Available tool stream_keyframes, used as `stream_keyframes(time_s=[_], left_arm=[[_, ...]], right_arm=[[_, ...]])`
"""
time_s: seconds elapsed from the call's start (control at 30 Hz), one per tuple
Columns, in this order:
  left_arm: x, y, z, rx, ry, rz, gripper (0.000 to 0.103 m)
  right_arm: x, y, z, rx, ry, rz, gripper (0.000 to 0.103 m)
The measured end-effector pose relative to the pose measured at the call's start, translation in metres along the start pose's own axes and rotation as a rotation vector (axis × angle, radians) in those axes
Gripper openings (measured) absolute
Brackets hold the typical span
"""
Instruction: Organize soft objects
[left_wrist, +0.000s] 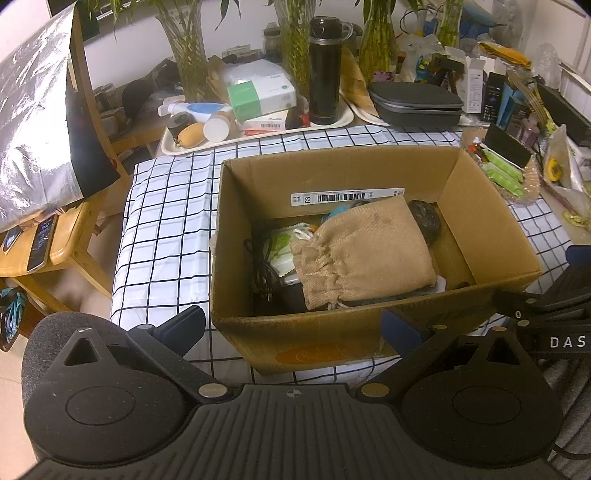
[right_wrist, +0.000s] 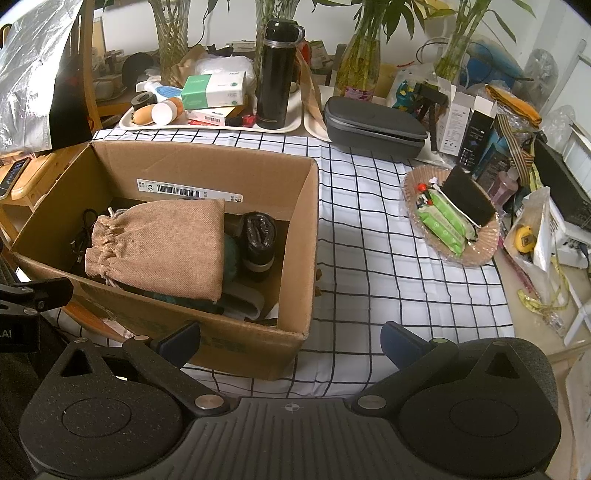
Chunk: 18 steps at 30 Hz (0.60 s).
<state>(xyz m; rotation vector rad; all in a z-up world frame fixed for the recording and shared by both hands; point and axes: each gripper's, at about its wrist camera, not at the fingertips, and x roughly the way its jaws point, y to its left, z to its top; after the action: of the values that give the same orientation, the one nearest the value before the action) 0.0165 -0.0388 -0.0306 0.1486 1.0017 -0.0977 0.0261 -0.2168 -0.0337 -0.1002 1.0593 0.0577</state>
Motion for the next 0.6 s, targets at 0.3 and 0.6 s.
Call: stream_keyframes(time_s=[0.3,0.6], left_arm=[[0.0002,-0.0001,-0.0005,-0.003,0.004,-0.001,0.103],[0.0003,0.0009,-0.0002,-0.007,0.008,-0.004,0.103]], right_arm=[[0.0002,0.001,0.0003,-0.003,0.001,0.001,0.103],[0.0005,0.0011,0.001,-0.007,0.0,0.003,0.103]])
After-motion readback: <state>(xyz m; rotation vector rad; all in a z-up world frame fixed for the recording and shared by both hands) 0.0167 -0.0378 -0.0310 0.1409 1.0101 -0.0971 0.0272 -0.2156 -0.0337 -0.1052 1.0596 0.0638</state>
